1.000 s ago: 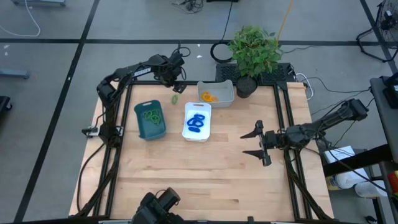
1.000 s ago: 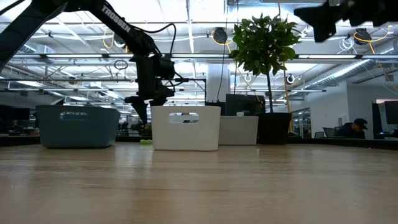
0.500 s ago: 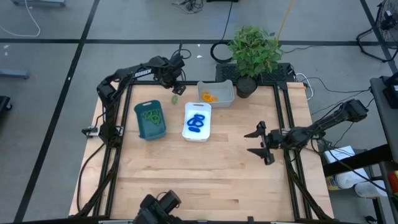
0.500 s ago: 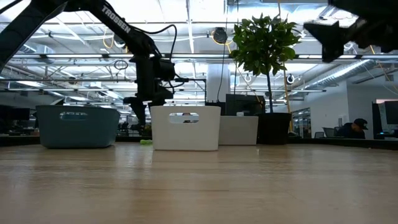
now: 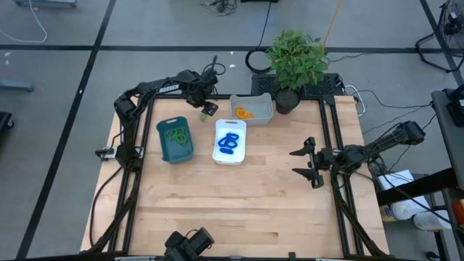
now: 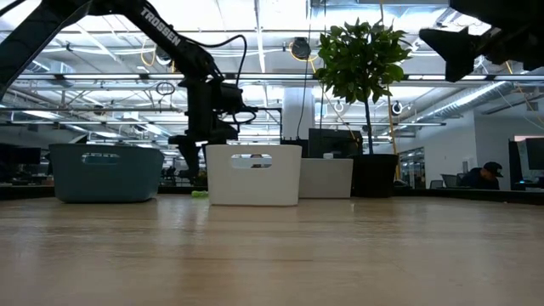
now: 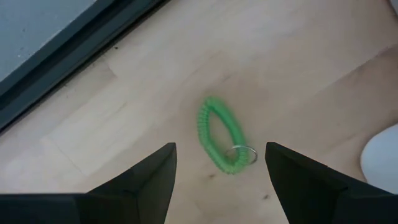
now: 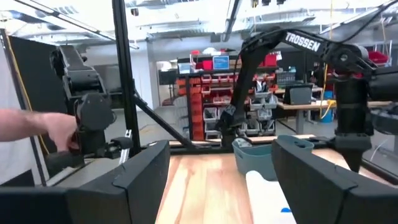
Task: Sort spring keychains
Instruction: Put the green spring keychain into the blue bin
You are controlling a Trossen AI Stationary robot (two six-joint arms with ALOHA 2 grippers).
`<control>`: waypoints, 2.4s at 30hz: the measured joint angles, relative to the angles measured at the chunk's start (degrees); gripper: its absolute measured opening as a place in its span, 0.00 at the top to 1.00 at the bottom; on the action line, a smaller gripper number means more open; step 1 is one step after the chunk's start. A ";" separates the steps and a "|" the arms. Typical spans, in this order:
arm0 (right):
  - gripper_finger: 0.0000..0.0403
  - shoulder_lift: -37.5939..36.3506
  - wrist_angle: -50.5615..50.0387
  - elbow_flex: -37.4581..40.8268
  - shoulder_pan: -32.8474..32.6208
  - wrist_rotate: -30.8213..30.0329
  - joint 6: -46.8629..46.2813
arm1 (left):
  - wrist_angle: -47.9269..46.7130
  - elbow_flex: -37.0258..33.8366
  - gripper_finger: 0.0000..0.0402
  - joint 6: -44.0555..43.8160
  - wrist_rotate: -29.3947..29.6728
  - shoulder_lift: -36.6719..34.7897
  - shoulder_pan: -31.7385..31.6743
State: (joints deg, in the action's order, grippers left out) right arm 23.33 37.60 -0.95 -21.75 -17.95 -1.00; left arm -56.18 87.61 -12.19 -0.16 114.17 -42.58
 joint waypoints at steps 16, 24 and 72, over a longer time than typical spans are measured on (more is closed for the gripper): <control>0.34 -16.54 -18.74 0.09 0.01 -0.07 -2.74 | -0.10 -0.02 0.36 -3.24 3.23 0.94 1.86; 0.34 -16.19 -19.10 0.09 0.01 -0.01 -2.44 | -0.12 0.02 0.37 -3.36 2.76 7.14 1.90; 0.34 -16.18 -19.10 0.14 0.01 0.06 -2.42 | -21.61 -0.09 0.96 -3.44 0.68 -17.38 30.51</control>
State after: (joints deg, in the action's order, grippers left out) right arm 7.15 18.50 -0.81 -21.74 -17.89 -3.42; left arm -77.79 87.53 -15.63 0.52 96.79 -12.08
